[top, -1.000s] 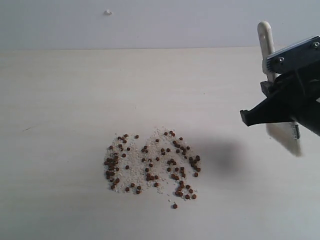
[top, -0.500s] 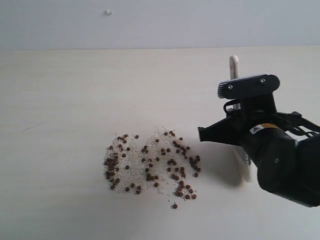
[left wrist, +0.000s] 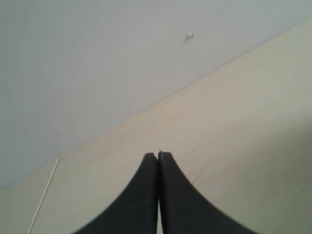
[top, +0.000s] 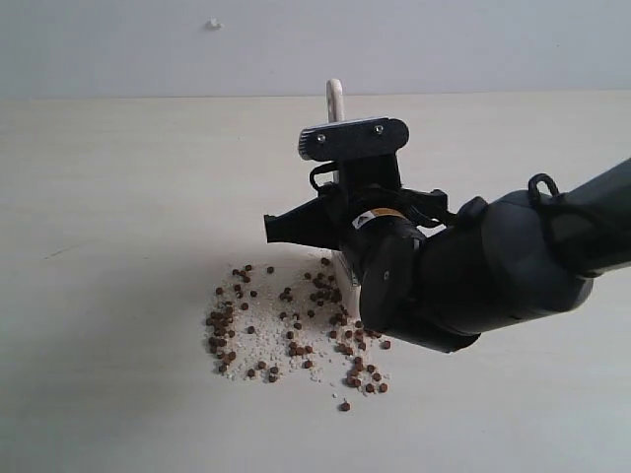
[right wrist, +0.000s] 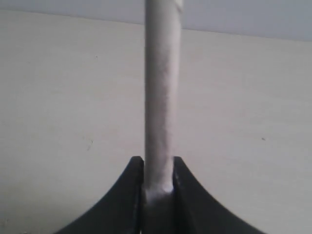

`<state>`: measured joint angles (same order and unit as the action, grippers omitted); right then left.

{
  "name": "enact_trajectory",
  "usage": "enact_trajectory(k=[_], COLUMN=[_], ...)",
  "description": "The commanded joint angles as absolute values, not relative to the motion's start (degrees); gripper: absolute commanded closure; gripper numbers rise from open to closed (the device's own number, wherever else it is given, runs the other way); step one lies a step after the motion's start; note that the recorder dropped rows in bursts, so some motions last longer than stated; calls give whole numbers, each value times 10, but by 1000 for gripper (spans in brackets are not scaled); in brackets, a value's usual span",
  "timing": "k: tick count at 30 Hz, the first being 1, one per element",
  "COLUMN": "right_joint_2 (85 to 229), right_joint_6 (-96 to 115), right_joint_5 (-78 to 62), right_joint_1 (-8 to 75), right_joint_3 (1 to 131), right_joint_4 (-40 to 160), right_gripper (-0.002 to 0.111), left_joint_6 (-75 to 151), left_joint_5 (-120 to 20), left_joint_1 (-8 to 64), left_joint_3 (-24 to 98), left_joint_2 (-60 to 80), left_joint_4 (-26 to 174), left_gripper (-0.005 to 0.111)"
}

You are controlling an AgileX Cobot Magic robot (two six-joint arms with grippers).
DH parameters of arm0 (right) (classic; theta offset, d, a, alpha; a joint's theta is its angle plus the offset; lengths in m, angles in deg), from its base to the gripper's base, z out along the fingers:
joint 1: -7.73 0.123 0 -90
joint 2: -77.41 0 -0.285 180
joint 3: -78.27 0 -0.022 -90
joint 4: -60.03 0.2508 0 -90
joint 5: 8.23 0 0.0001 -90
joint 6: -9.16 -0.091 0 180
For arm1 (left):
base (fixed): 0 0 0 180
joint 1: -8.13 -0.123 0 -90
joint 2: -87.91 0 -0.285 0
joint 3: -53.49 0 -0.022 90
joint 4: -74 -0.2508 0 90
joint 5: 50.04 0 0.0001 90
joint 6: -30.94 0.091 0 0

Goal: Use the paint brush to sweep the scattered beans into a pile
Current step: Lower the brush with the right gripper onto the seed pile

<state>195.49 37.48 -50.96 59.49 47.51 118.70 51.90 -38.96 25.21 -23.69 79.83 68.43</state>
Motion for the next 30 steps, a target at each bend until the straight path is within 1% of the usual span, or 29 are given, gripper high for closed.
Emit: enact_trajectory(k=[1,4,7,13,17,22,30], right_joint_2=[1933,1919,1915,1915,1938,1976,2000], right_joint_6=[444,555,590,585,576,572,549], right_joint_5=[-521,-551,-578,-591,-595,-598,-487], right_joint_1=[597,597,597,597,597,596,596], right_joint_3=[481,481,481,481,483,508,567], right_joint_4=[1253,1326,1340,1311,1258,1248,1238], right_gripper=[108,108,108,108,108,108,108], left_joint_6=[517,517,517,517,517,517,518], left_joint_5=[-390,-390,-390,-390,-390,-390,-390], left_joint_1=[255,255,255,255,255,255,255], left_joint_3=[-237,-237,-237,-237,-237,-237,-237], left_joint_2=[801,801,801,801,801,801,801], left_joint_4=[685,685,685,685,685,685,685], left_gripper=[107,107,107,107,107,107,107])
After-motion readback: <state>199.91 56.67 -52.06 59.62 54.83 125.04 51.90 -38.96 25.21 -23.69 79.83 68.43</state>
